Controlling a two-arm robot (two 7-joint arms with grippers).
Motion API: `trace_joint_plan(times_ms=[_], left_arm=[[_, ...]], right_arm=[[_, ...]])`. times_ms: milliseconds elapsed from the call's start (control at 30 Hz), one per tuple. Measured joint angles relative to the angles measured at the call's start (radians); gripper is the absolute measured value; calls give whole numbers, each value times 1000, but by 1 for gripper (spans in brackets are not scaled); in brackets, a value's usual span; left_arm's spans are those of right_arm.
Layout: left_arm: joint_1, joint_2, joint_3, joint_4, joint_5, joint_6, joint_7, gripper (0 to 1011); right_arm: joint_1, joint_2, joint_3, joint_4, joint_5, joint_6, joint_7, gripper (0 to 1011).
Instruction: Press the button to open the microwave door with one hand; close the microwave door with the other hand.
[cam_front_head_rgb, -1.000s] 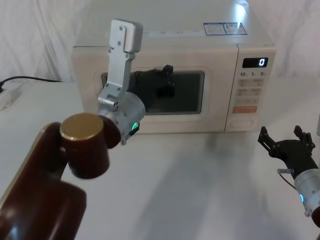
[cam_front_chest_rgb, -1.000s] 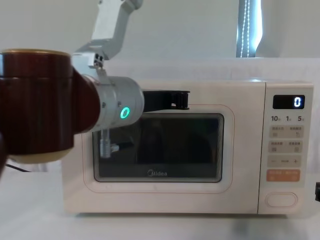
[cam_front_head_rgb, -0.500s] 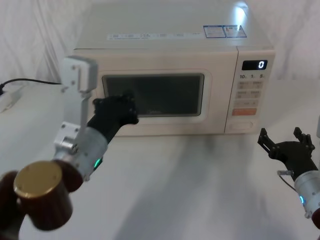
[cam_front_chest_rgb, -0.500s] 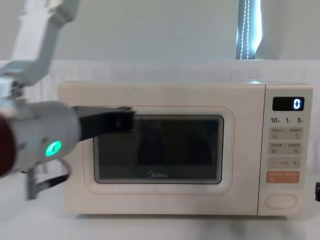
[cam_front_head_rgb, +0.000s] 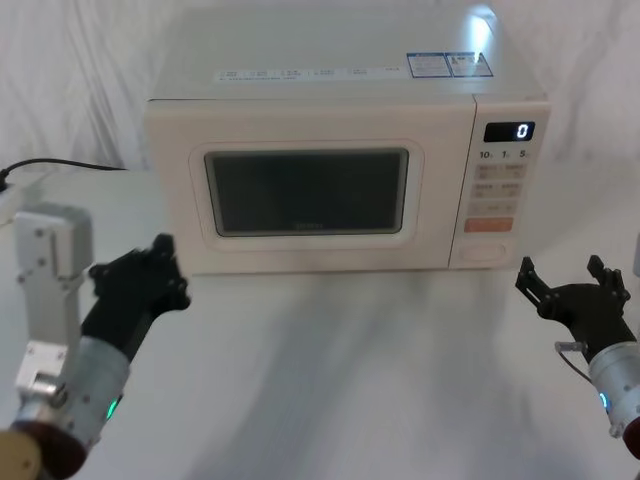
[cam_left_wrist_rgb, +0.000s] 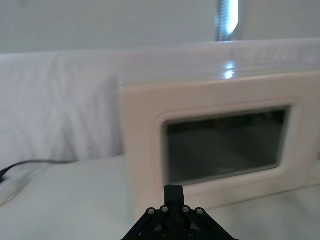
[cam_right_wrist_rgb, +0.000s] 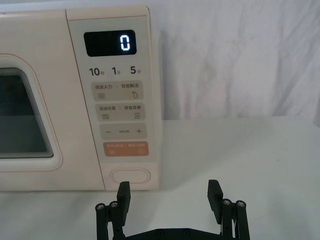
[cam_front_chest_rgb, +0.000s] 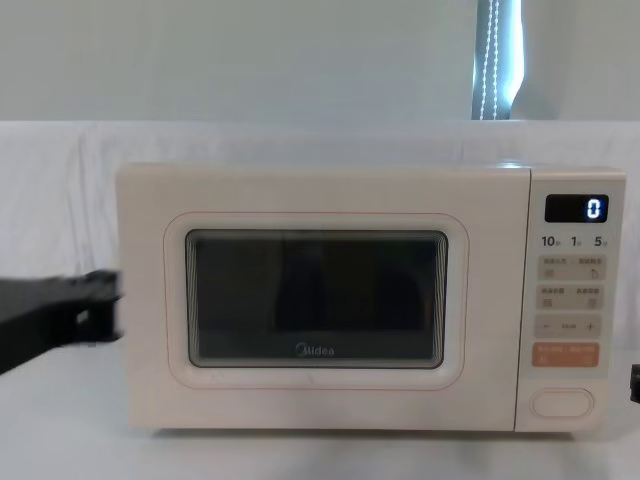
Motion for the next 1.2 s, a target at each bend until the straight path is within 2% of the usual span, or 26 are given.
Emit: trace_joint_plan(times_ms=[200,267,333,367,467,633,733,867,900,1033,1200], left_arm=[[86,-21,-60,-11,10,-37,36,106],[109,-30,-78,-13,15,-47,45,192],[122,-36,-89,-14,18,-54,50,227],[132,-42,-98,-15,21,-59,55,284],[145,-50,-108,-18,30,-67,63,340],[165,-65,-123,-20,55,-86,75,528],[176,-72,-129,-20,71,-96,78,589],[187,-85,-138,-14,84,-105,83,768],[189,-88,-139,-13,86,-106,83,768],[191,-90,-141,-11,89,-107,84,895],[189,-89,-139,-11,88,-107,84,1000]], right_arm=[[0,0,0,0,0,0,0,1002],[0,0,0,0,0,0,0,1002],[0,0,0,0,0,0,0,1002],[0,0,0,0,0,0,0,1002],[0,0,0,0,0,0,0,1002],[0,0,0,0,0,0,0,1002],[0,0,0,0,0,0,0,1002],[0,0,0,0,0,0,0,1002],[0,0,0,0,0,0,0,1002],[0,0,0,0,0,0,0,1002],[0,0,0,0,0,0,0,1002]])
